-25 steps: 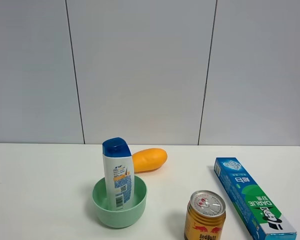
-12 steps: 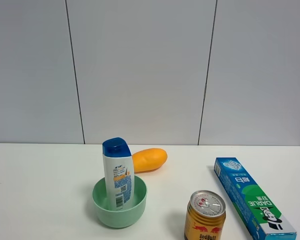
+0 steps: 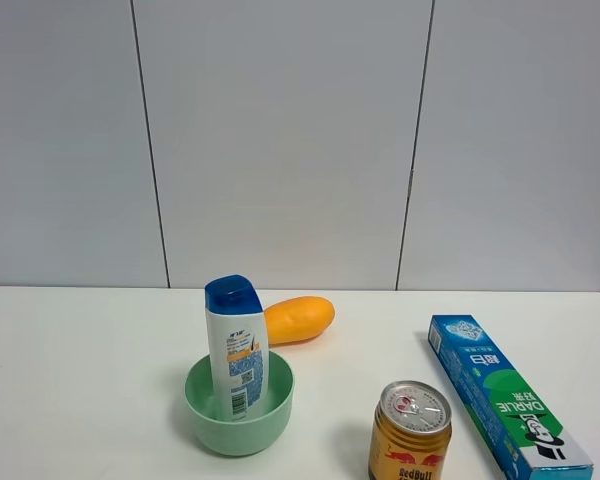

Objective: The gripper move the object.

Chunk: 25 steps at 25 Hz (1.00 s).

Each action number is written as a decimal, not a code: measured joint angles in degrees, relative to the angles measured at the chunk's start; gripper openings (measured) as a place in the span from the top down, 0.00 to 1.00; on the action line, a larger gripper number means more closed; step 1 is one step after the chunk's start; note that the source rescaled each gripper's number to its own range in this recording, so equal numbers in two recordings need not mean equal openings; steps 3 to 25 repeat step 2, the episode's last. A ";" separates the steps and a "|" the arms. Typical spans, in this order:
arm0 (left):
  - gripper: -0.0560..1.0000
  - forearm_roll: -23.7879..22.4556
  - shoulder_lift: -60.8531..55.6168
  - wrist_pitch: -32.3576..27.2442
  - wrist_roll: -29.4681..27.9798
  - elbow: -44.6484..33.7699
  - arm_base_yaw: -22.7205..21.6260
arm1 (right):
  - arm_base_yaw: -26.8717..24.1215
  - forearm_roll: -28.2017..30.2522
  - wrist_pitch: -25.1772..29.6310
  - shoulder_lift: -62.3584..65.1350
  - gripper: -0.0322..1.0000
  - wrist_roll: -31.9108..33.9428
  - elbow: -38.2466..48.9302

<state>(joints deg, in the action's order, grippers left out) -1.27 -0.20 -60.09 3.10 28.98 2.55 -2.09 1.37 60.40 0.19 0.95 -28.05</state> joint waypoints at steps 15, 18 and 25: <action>0.18 0.08 0.00 0.00 0.00 0.00 0.00 | 0.00 0.00 0.00 0.00 0.00 0.00 0.00; 0.18 0.08 0.00 0.00 0.00 0.00 0.00 | 0.00 0.00 0.00 0.00 0.00 0.00 0.00; 0.18 0.08 0.00 0.00 0.00 0.00 0.00 | 0.00 0.00 0.00 0.00 0.00 0.00 0.00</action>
